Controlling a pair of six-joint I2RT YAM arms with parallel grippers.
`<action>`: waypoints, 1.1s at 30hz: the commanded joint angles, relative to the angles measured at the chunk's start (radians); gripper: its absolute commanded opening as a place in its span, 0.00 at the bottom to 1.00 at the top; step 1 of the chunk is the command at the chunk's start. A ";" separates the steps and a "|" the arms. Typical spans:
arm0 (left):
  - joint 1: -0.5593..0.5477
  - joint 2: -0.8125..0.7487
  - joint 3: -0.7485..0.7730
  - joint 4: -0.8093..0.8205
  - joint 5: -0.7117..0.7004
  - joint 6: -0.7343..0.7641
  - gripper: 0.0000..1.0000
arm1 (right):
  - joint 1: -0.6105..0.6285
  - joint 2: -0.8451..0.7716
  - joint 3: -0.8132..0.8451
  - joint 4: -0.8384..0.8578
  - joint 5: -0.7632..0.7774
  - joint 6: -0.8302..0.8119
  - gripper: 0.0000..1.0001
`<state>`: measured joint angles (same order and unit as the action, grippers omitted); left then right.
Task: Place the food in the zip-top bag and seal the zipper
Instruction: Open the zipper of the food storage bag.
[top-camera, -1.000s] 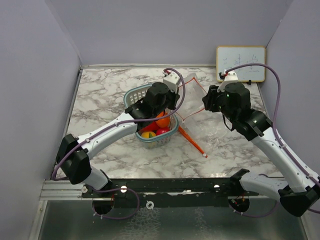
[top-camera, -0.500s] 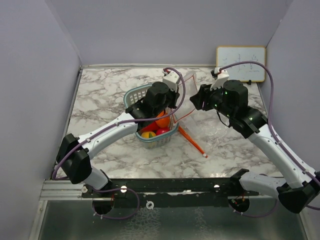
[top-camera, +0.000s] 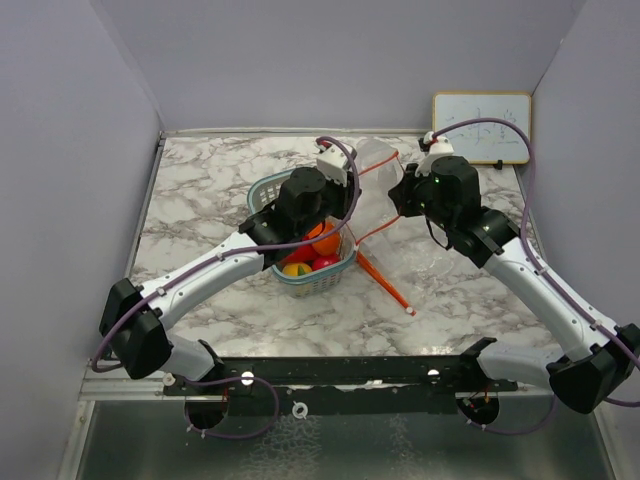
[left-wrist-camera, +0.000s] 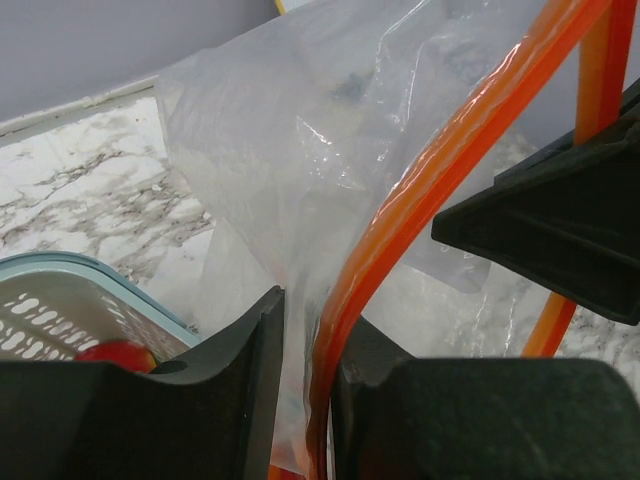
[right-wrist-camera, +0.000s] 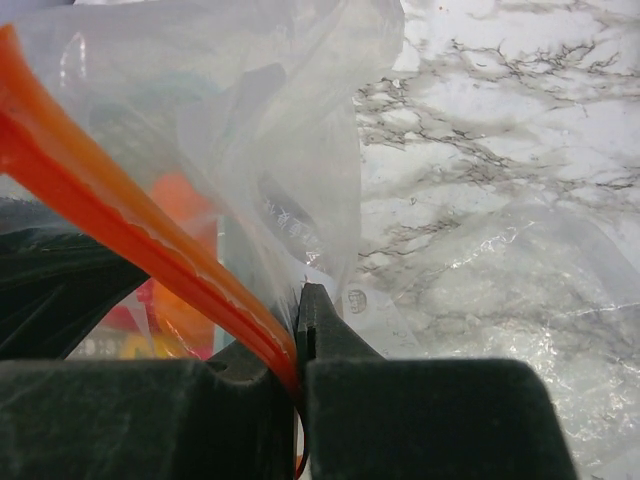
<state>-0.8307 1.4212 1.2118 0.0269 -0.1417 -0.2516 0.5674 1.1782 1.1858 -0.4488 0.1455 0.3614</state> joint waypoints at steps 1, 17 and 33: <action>0.002 -0.041 -0.004 0.048 0.041 0.007 0.26 | -0.005 -0.018 -0.005 0.015 0.033 0.003 0.01; 0.001 -0.046 0.003 0.087 0.118 -0.021 0.37 | -0.005 -0.033 -0.014 0.013 0.048 0.009 0.01; 0.002 0.021 -0.069 0.107 0.124 -0.043 0.39 | -0.006 -0.029 0.004 0.004 0.050 0.012 0.01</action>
<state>-0.8307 1.4105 1.1725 0.1043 -0.0261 -0.2825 0.5674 1.1660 1.1652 -0.4503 0.1719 0.3630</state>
